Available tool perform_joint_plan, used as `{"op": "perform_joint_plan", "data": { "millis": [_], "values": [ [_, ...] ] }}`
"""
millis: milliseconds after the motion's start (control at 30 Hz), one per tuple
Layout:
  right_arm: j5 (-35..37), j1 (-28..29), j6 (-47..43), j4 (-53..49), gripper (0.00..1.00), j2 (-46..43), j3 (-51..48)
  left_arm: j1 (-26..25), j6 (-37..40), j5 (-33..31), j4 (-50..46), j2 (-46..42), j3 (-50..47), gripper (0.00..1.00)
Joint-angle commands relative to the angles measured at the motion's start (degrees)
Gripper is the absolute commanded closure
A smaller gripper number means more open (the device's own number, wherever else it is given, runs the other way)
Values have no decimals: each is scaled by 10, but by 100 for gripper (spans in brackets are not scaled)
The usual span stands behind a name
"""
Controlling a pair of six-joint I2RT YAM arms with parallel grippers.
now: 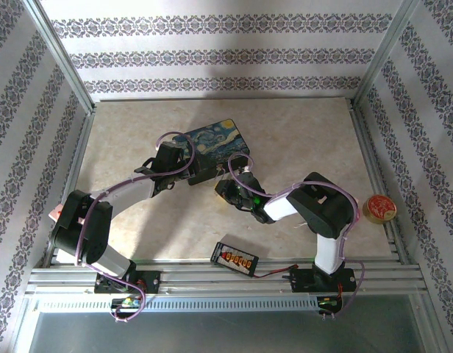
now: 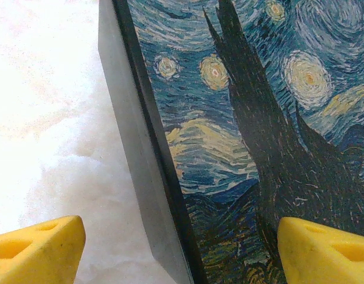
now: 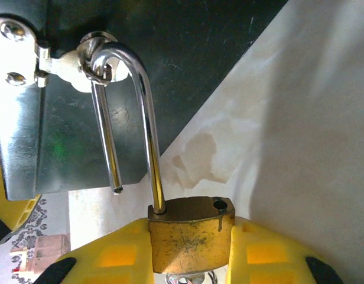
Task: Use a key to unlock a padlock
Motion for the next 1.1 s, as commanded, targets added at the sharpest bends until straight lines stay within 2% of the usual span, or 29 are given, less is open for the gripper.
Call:
{"op": "perform_joint_plan", "data": {
  "millis": [0, 1067],
  "values": [
    [46, -7, 10, 46, 97, 4, -5, 5, -3, -7, -29, 14, -15, 16],
    [104, 3, 54, 161, 96, 45, -35, 7, 4, -17, -37, 9, -20, 20]
  ]
}}
